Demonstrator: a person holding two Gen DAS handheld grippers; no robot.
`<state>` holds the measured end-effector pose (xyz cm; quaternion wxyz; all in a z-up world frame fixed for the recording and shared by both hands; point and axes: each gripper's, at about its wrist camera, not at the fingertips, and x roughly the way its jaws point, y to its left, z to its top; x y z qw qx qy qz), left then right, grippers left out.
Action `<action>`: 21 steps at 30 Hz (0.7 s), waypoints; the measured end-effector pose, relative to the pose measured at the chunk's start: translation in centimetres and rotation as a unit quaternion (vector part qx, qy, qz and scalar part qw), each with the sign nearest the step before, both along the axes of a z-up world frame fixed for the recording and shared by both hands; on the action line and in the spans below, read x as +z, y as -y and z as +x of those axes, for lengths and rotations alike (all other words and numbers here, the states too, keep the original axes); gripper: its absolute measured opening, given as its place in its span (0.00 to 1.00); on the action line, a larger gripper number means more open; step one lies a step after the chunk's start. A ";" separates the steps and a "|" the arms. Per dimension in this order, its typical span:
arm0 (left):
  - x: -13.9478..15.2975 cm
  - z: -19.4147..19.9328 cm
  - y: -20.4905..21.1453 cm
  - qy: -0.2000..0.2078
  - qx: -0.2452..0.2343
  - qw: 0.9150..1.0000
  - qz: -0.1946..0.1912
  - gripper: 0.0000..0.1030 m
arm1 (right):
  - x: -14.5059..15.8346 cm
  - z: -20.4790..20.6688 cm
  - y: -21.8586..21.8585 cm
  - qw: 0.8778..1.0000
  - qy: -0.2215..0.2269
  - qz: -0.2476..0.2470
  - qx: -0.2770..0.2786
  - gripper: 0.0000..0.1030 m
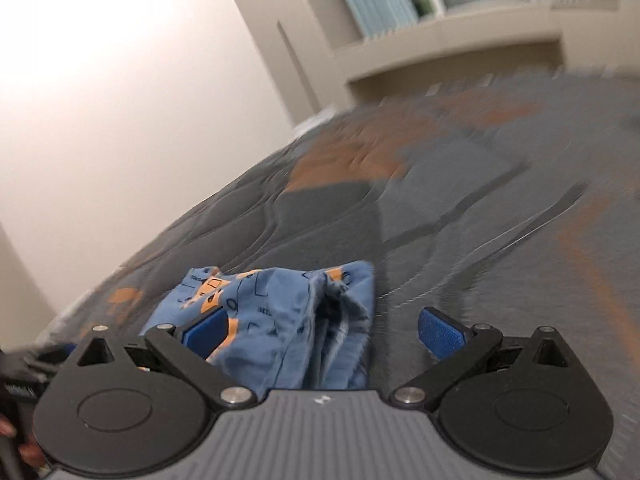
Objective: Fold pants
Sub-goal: 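Grasp the waistband with the right gripper while the left gripper grasps the pants edge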
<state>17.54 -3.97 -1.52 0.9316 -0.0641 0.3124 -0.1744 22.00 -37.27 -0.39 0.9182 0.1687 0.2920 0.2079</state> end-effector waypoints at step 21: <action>-0.8 0.5 -0.3 -0.025 0.002 0.999 -0.038 0.99 | -2.7 2.0 1.6 0.995 -0.027 0.100 0.013 0.59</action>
